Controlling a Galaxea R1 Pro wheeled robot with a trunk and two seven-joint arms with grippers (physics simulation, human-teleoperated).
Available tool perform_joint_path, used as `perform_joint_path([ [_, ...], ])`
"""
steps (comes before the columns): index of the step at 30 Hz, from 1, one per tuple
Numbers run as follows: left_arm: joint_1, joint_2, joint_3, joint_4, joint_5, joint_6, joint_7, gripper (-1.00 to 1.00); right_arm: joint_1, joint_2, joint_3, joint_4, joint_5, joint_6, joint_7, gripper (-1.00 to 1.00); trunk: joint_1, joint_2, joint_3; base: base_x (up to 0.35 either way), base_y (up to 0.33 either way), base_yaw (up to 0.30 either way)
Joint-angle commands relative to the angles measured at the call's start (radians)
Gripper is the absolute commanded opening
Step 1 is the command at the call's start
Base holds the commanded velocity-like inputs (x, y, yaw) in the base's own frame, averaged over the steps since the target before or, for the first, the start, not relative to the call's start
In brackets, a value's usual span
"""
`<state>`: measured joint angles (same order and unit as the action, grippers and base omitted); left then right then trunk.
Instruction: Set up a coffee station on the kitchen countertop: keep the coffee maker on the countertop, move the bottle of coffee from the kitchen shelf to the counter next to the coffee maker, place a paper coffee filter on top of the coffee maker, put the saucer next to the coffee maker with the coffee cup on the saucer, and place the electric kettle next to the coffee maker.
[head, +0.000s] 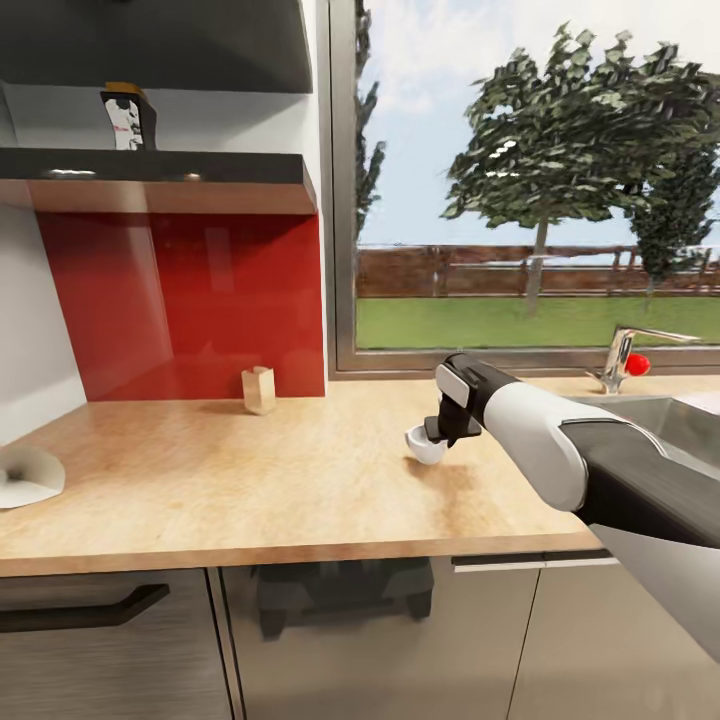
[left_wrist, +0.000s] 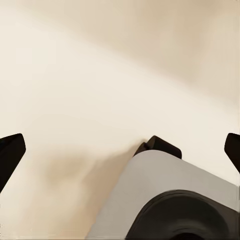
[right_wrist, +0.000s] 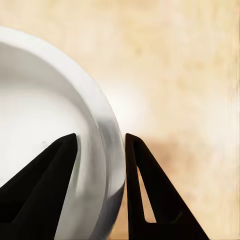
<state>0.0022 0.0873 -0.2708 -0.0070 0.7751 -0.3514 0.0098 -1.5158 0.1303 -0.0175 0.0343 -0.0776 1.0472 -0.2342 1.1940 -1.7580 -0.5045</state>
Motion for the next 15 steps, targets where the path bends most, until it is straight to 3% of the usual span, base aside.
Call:
perform_joint_path([
  [1, 0.0, 0.0, -0.008, -0.001, 0.007, -0.002, 0.001, 1.0, -0.001, 0.0, -0.002, 0.002, -0.009, 0.0, -0.01, -1.0, -0.004, 0.007, 0.002, 0.0, 0.0, 0.0],
  [15, -0.001, -0.001, -0.006, -0.001, 0.007, 0.019, 0.002, 1.0, -0.001, -0.014, -0.001, -0.001, -0.008, 0.0, 0.013, -1.0, -0.058, 0.105, 0.046, 0.0, 0.0, 0.0],
])
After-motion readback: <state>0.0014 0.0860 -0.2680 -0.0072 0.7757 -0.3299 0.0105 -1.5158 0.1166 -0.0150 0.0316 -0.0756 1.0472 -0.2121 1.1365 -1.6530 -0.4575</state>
